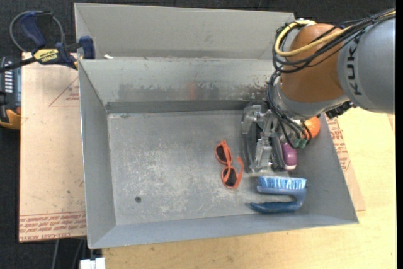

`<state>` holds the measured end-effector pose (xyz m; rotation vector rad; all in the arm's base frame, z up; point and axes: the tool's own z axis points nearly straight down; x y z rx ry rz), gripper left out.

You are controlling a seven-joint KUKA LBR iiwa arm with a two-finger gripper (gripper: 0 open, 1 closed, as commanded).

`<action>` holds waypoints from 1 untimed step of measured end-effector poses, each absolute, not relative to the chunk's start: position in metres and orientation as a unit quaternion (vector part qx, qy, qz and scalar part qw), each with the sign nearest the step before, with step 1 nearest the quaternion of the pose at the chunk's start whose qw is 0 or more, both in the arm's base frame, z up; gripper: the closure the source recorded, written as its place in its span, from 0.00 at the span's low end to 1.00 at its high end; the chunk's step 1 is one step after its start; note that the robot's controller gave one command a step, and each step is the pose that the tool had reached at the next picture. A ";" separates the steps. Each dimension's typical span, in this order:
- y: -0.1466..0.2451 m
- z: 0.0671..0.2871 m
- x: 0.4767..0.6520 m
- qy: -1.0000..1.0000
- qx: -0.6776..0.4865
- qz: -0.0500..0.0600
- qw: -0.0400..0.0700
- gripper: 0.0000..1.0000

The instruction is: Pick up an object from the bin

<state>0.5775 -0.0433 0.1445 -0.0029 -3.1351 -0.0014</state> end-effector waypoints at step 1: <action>-0.043 0.149 0.579 -1.000 0.000 0.000 -0.001 0.00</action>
Offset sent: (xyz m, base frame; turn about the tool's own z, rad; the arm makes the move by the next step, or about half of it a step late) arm 0.0586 -0.0459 -0.0745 -0.5791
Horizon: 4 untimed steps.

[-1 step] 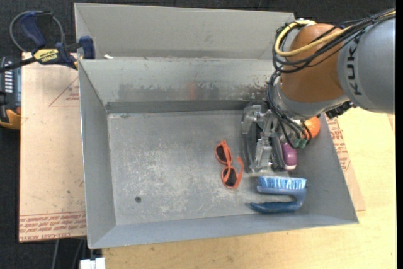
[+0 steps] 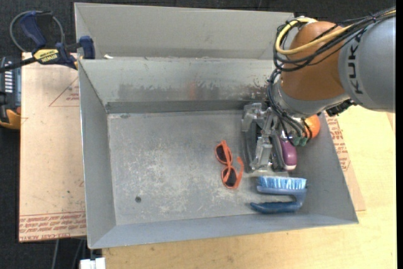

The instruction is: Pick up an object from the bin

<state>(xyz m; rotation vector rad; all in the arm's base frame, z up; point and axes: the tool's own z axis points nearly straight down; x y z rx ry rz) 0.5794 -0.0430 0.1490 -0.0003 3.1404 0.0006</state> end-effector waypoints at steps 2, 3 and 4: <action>-0.076 0.074 0.644 0.969 -0.248 -0.003 0.001 0.00; -0.067 0.100 0.631 0.914 -0.406 0.004 0.004 0.00; -0.045 0.074 0.650 0.918 -0.397 -0.003 -0.007 0.00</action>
Offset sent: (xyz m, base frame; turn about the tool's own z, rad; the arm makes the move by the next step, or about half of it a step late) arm 0.0632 -0.0291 -0.0790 -0.4988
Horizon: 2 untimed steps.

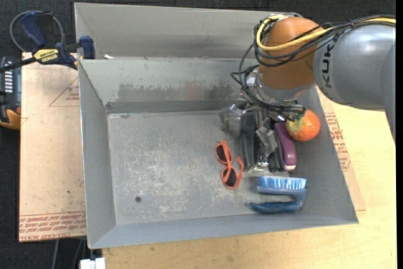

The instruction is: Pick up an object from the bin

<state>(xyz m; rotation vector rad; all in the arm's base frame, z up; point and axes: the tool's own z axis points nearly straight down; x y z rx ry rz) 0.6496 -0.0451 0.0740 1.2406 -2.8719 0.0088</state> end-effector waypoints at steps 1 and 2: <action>-0.041 0.075 0.645 -0.839 0.544 -0.007 0.012 1.00; -0.041 0.075 0.645 -0.839 0.544 -0.007 0.012 1.00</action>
Offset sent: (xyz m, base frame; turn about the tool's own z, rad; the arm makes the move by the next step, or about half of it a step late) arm 0.0000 0.0000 0.0000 0.0000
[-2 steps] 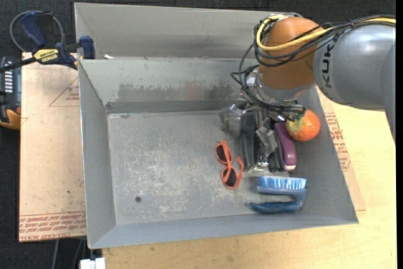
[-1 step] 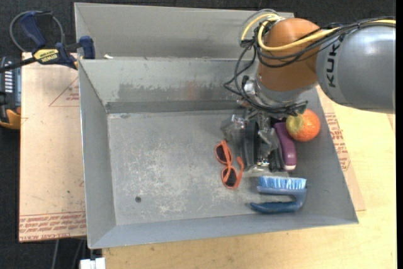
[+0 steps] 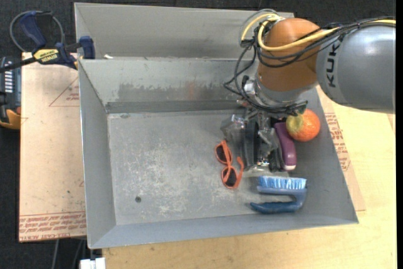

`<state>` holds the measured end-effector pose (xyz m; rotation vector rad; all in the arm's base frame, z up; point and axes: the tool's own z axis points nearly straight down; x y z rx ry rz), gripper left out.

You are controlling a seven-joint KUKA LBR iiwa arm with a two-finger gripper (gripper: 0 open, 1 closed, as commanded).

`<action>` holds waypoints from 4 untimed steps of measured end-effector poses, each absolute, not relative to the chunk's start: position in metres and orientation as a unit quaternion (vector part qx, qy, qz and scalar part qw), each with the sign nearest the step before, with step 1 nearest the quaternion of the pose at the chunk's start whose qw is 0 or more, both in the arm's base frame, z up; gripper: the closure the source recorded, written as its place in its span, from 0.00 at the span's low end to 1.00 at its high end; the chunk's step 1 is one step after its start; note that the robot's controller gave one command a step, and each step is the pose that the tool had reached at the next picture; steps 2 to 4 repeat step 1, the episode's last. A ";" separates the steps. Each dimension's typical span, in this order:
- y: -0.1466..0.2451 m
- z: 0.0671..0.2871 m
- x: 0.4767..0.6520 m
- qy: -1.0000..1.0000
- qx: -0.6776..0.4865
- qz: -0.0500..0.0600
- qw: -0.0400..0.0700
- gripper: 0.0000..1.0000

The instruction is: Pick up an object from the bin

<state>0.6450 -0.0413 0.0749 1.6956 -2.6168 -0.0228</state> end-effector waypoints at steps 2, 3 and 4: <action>-0.040 0.105 0.643 -0.839 0.543 -0.008 0.008 1.00; -0.040 0.105 0.643 -0.839 0.543 -0.008 0.008 1.00; -0.040 0.105 0.643 -0.839 0.543 -0.008 0.008 1.00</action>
Offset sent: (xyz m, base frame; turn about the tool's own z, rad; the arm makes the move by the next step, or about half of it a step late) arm -0.0034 -0.0014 0.0613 -0.0007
